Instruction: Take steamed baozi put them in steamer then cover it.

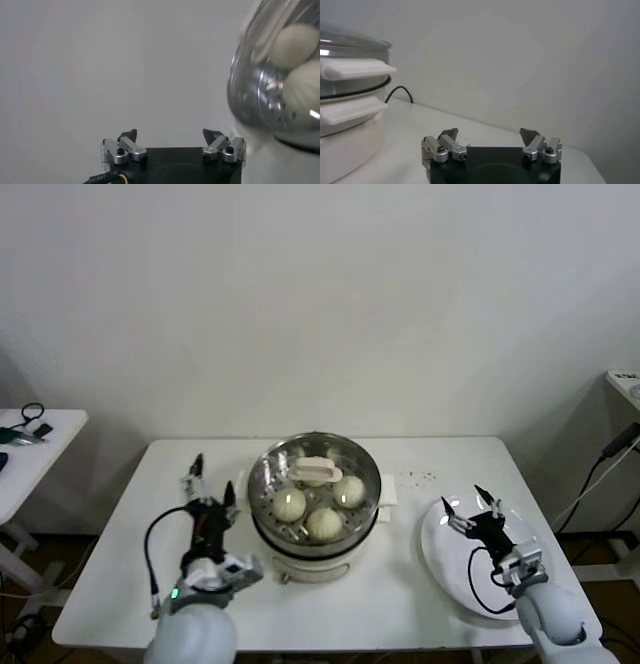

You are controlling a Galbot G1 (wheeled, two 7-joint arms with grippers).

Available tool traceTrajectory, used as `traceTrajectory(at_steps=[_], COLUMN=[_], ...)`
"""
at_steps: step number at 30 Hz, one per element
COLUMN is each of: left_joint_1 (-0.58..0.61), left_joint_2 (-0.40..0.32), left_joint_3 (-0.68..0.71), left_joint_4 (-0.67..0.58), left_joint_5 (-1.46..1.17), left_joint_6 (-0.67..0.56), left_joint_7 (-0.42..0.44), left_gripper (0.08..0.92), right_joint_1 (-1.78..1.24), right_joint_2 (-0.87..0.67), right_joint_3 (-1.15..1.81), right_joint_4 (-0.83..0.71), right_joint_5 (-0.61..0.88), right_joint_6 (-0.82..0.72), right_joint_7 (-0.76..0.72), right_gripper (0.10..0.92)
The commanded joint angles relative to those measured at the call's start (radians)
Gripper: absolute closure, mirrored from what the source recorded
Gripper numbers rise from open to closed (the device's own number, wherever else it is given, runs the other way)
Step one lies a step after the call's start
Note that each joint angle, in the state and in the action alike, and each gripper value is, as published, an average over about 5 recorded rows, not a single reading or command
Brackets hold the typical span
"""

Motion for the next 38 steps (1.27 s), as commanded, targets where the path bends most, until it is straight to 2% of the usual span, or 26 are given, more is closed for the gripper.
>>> traceTrajectory(at_steps=[1, 6, 11, 19, 38], left_joint_1=[0.241, 0.280, 0.296, 0.320, 0.300], left_joint_2=[-0.109, -0.183, -0.239, -0.242, -0.236], left_joint_3=[-0.443, -0.511, -0.538, -0.521, -0.520], left_joint_4=[-0.009, 0.065, 0.178, 0.229, 0.216], left_joint_5=[-0.725, -0.959, -1.000, -1.088, -1.028], left_joint_6=[-0.460, -0.567, -0.660, -0.741, -0.759], left_joint_7=[-0.115, -0.111, -0.096, -0.099, -0.087], left_gripper=[0.177, 0.177, 0.177, 0.177, 0.177], right_joint_1=[-0.011, -0.011, -0.012, 0.003, 0.003], right_joint_2=[0.008, 0.011, 0.012, 0.014, 0.015], right_joint_3=[0.010, 0.001, -0.013, -0.044, -0.057], right_joint_4=[0.010, 0.013, 0.019, 0.015, 0.019], right_joint_5=[0.012, 0.016, 0.025, 0.007, 0.007], right_joint_6=[0.007, 0.014, 0.021, 0.040, 0.032], right_joint_7=[-0.008, -0.011, -0.013, -0.006, -0.004], right_gripper=[0.203, 0.203, 0.203, 0.203, 0.203])
